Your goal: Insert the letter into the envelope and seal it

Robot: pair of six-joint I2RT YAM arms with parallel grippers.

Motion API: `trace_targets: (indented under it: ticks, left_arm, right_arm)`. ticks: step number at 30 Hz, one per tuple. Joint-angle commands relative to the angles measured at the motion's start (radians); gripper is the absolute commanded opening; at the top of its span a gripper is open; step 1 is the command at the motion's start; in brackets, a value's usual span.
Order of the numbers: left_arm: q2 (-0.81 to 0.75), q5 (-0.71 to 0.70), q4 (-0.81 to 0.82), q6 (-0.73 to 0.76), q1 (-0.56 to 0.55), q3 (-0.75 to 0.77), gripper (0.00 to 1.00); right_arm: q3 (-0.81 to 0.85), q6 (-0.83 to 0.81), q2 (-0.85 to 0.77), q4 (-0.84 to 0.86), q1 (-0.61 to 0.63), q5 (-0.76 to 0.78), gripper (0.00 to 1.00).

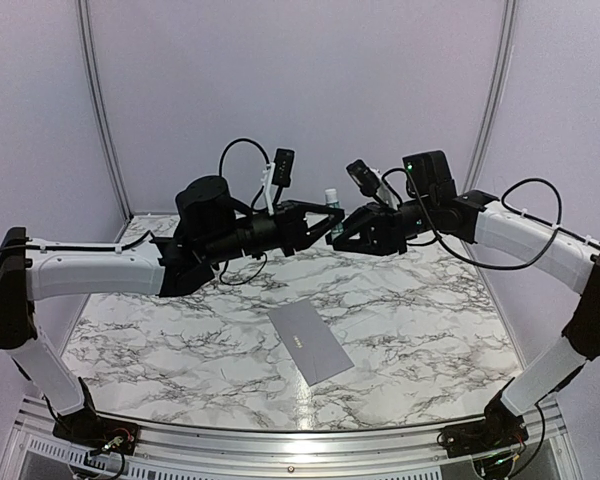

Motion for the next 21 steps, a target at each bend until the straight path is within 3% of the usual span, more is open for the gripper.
trace_targets:
  ticks: [1,4,7,9,12,14,17,21]
  left_arm:
    - [0.006,-0.004,0.045,0.006,0.002,-0.011,0.0]
    - [0.002,-0.019,0.045,0.015,0.004,-0.019,0.0]
    - [0.007,-0.08,0.045,0.025,0.002,-0.025,0.0]
    - [0.02,-0.216,0.043,0.038,-0.015,-0.027,0.0]
    - [0.071,-0.572,0.044,0.062,-0.079,-0.007,0.0]
    - [0.122,-0.722,0.042,0.049,-0.112,0.034,0.0]
    - [0.175,-0.73,0.043,0.012,-0.115,0.089,0.0]
    - [0.145,-0.615,0.045,0.076,-0.109,0.099,0.0]
  right_arm:
    - [0.018,0.036,0.003,0.046,0.011,-0.017,0.15]
    - [0.022,0.051,0.006,0.055,0.011,0.01,0.08]
    - [0.05,0.028,0.005,0.003,0.011,0.15,0.0]
    - [0.079,0.008,-0.003,-0.051,0.011,0.357,0.0]
    - [0.096,0.054,-0.027,-0.087,0.024,0.824,0.0]
    - [0.114,0.075,-0.02,-0.109,0.036,0.944,0.0]
    - [0.094,0.087,-0.022,-0.089,0.055,0.878,0.03]
    - [0.084,-0.015,-0.059,-0.135,0.012,0.625,0.35]
